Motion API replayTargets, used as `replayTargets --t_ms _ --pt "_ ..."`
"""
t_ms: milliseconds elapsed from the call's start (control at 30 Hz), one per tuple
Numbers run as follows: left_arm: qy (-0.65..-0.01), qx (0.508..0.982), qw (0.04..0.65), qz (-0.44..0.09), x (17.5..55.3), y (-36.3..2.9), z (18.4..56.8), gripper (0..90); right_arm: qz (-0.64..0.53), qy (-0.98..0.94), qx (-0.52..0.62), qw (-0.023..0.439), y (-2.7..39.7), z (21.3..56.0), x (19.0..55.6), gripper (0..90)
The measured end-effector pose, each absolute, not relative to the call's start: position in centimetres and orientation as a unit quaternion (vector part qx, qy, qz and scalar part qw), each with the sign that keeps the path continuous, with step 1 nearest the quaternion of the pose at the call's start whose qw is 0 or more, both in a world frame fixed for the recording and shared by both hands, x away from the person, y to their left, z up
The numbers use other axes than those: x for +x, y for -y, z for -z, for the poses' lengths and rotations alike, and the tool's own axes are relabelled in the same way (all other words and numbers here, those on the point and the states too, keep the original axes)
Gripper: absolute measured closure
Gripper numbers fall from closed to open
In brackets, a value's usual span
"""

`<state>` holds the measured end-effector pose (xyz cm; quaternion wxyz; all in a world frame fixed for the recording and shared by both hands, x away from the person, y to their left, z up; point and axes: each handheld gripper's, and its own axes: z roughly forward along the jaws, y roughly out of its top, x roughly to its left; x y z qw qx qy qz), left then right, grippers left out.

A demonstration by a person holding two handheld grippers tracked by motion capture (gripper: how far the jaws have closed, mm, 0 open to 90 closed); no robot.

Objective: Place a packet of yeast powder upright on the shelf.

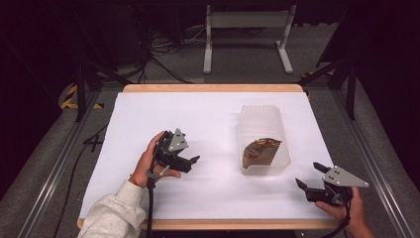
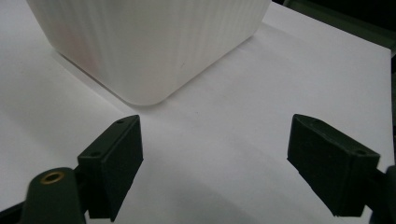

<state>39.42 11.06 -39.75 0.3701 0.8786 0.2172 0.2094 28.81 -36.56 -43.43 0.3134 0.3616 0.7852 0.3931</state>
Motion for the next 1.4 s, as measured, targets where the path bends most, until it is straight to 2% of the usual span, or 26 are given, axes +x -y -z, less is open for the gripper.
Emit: replayTargets --t_ms 500,1400 --pt "-0.245 0.880 0.355 -0.201 38.2 -14.2 41.5 13.3 -0.393 -0.784 0.365 0.313 36.6 43.4 28.8 18.6" --pt "-0.286 0.865 0.341 -0.232 34.6 -19.6 44.2 12.1 -0.393 -0.784 0.363 0.313 36.7 43.4 28.7 18.6"
